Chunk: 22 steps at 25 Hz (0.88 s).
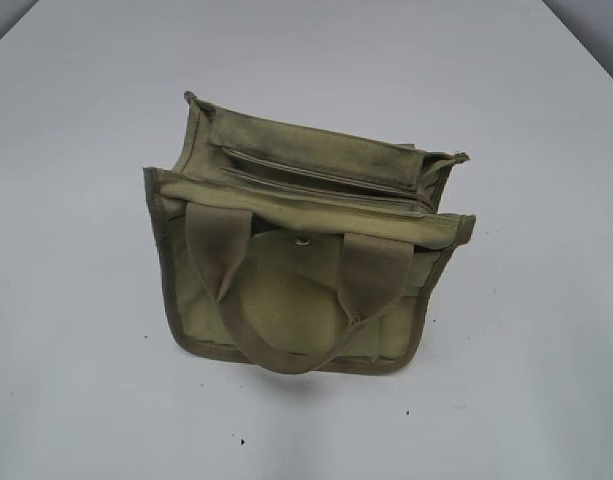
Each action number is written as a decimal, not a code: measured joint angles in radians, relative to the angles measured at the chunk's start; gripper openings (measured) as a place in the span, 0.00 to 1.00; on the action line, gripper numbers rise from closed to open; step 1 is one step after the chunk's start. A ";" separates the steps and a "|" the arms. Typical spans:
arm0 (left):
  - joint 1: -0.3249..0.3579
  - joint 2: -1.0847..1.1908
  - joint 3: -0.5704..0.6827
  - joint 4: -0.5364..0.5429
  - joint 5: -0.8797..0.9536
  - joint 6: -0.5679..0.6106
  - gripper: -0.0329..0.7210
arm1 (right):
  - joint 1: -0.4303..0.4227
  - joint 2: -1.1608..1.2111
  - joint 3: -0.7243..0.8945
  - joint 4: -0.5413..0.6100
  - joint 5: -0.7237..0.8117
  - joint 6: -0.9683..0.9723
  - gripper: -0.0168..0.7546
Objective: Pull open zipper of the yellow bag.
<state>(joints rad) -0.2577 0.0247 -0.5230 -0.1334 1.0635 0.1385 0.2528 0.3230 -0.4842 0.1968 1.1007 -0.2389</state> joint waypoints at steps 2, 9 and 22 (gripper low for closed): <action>0.000 0.000 0.000 -0.001 0.000 0.000 0.60 | 0.000 0.000 0.000 0.000 -0.001 0.000 0.76; 0.000 0.000 0.000 -0.005 0.000 -0.001 0.60 | 0.000 0.000 0.000 0.015 -0.009 0.000 0.76; 0.036 0.000 0.000 -0.006 0.000 -0.001 0.60 | -0.115 -0.019 0.000 0.040 -0.012 0.000 0.76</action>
<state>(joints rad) -0.2216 0.0247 -0.5230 -0.1397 1.0635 0.1376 0.1375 0.3036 -0.4842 0.2372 1.0892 -0.2389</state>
